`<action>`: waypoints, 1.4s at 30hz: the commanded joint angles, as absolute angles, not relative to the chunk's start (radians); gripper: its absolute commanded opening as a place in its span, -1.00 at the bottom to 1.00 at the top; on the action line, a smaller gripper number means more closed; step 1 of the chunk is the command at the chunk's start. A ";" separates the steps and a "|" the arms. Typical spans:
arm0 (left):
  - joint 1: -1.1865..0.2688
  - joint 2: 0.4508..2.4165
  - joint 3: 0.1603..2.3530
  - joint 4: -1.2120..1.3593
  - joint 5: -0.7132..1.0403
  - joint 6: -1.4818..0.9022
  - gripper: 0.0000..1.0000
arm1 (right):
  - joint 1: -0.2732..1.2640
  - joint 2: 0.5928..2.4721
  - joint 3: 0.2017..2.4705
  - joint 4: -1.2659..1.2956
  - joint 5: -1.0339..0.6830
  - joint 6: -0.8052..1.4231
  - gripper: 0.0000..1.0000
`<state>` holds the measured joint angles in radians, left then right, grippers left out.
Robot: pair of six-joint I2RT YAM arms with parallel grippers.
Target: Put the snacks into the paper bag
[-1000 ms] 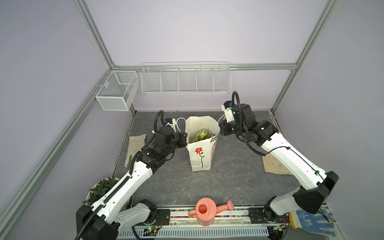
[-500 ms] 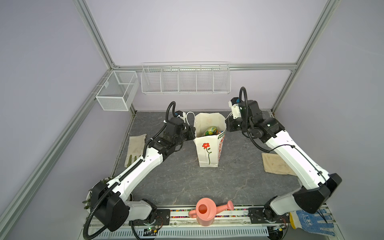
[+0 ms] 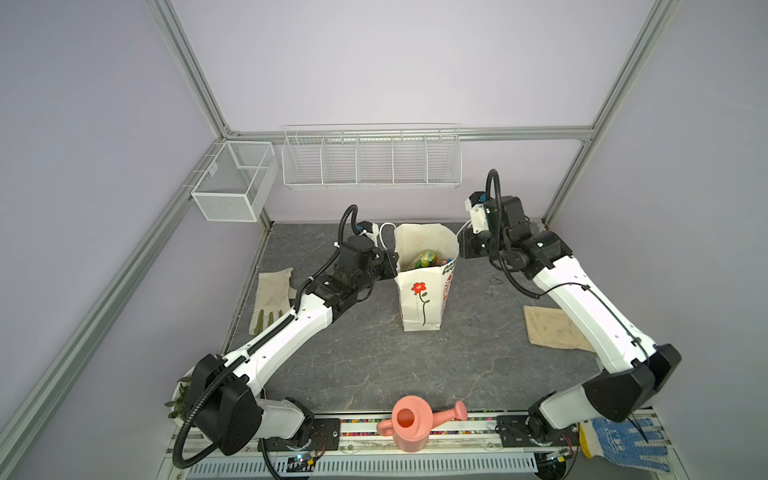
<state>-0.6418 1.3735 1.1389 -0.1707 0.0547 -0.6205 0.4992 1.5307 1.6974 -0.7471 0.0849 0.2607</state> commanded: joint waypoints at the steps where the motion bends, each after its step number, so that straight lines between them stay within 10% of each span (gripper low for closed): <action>1: -0.643 1.393 1.137 -0.129 0.065 -0.630 -1.00 | 0.488 1.559 1.751 -0.735 0.053 0.234 -0.86; 10: -0.643 1.348 1.088 -0.121 0.056 -0.629 -0.96 | 0.488 1.463 1.585 -0.668 0.025 0.277 -0.76; 17: -0.644 1.319 1.089 -0.140 0.079 -0.623 0.18 | 0.488 1.441 1.584 -0.690 0.006 0.277 0.17; 24: -0.651 1.258 1.098 -0.183 0.064 -0.589 0.67 | 0.489 1.408 1.568 -0.702 -0.021 0.289 0.61; 33: -0.667 1.123 1.074 -0.225 0.074 -0.529 0.72 | 0.496 1.333 1.538 -0.735 0.015 0.291 0.98; 42: -0.667 0.971 1.022 -0.286 -0.018 -0.470 0.73 | 0.497 1.221 1.431 -0.680 0.043 0.260 0.92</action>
<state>-0.6624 1.0031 1.0397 -0.2382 0.0330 -0.5117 0.4927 1.2659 1.4693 -0.7113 0.0189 0.2874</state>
